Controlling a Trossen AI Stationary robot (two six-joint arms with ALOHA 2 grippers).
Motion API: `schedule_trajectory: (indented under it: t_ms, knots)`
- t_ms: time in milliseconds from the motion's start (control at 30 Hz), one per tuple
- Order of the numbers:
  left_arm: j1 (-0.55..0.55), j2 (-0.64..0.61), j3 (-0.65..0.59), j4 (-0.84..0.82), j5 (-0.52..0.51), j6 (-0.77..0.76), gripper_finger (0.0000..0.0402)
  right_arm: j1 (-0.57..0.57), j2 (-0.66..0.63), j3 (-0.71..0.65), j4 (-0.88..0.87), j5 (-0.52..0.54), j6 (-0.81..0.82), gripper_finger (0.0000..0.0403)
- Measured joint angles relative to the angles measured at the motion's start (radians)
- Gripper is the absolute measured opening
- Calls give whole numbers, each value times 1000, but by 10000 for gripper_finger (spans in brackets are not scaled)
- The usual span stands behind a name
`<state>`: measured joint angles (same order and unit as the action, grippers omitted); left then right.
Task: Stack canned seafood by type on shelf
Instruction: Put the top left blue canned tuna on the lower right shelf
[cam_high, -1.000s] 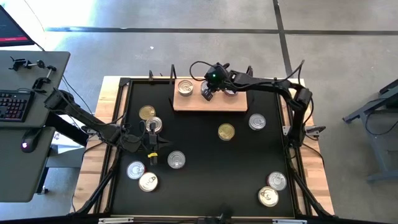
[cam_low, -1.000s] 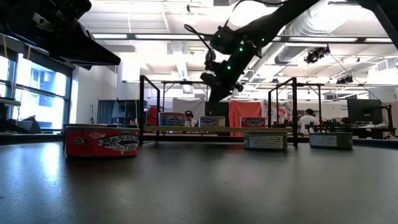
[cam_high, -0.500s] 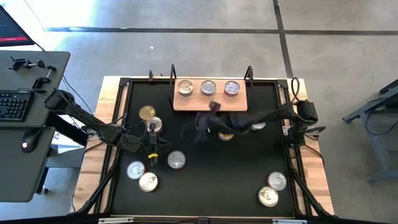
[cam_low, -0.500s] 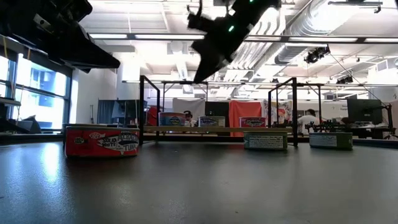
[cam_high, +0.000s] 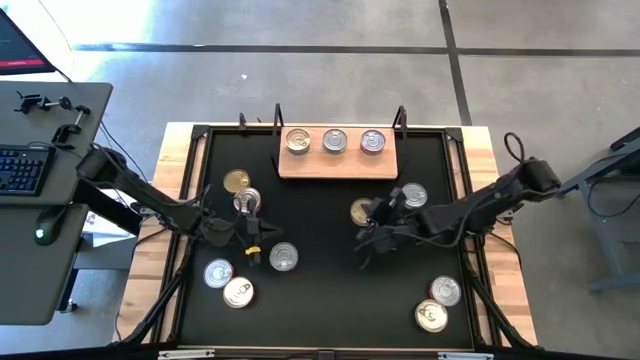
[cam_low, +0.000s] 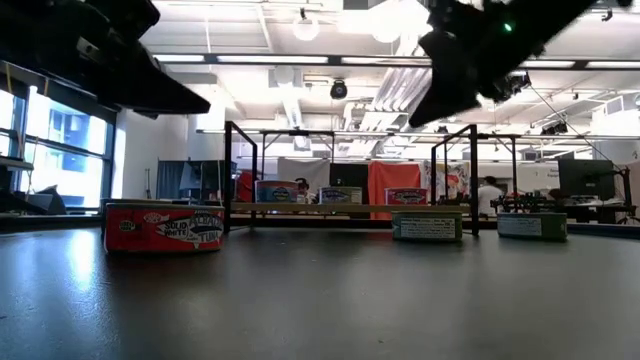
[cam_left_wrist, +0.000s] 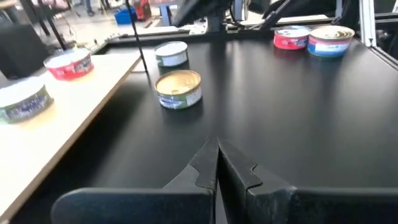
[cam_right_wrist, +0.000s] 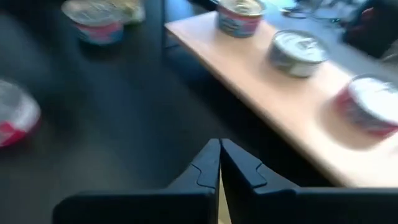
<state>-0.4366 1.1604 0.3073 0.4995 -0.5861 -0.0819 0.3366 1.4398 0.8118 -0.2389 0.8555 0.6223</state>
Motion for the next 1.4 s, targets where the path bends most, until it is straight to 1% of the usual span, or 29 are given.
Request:
schedule_trajectory:
  t_ms: [100,233,300,367,433,500,567,600,700,767,867,900,967,1033,1133,1200,1300,1400]
  knots:
    - [20,26,0,74,0,67,0,1,-8,-111,226,-66,-27,28]
    - [38,58,0,159,0,93,1,-4,0,-212,449,-169,-51,81]
    - [42,72,0,187,6,94,1,-4,0,-231,495,-204,-75,112]
    - [47,86,0,215,23,94,1,-4,0,-231,503,-227,-128,143]
    - [53,97,0,240,40,94,1,0,0,-210,503,-275,-215,168]
    - [59,104,0,258,59,94,1,8,0,-177,491,-333,-303,185]
    - [66,104,1,262,62,94,1,22,0,-119,413,-352,-350,191]
    - [69,104,4,263,63,94,1,28,0,-79,340,-353,-355,191]
    - [70,104,11,263,63,83,1,46,0,67,21,-355,-304,189]
    - [67,104,12,263,63,66,1,55,0,168,-202,-374,-214,186]
    - [68,104,12,262,64,50,1,66,0,284,-477,-447,-42,184]
    - [67,104,12,262,64,50,1,71,0,308,-547,-482,17,183]
    - [68,104,12,262,64,48,1,86,0,335,-655,-596,151,183]
    - [68,104,12,263,64,35,1,116,0,337,-732,-713,270,183]
    - [67,104,12,261,64,-5,1,188,0,307,-767,-798,413,183]
    - [67,104,12,257,81,-40,1,242,0,279,-774,-812,492,183]
    - [67,104,12,259,113,-68,1,312,0,237,-758,-800,624,183]
    - [65,104,12,263,167,-85,1,372,0,195,-726,-748,755,183]
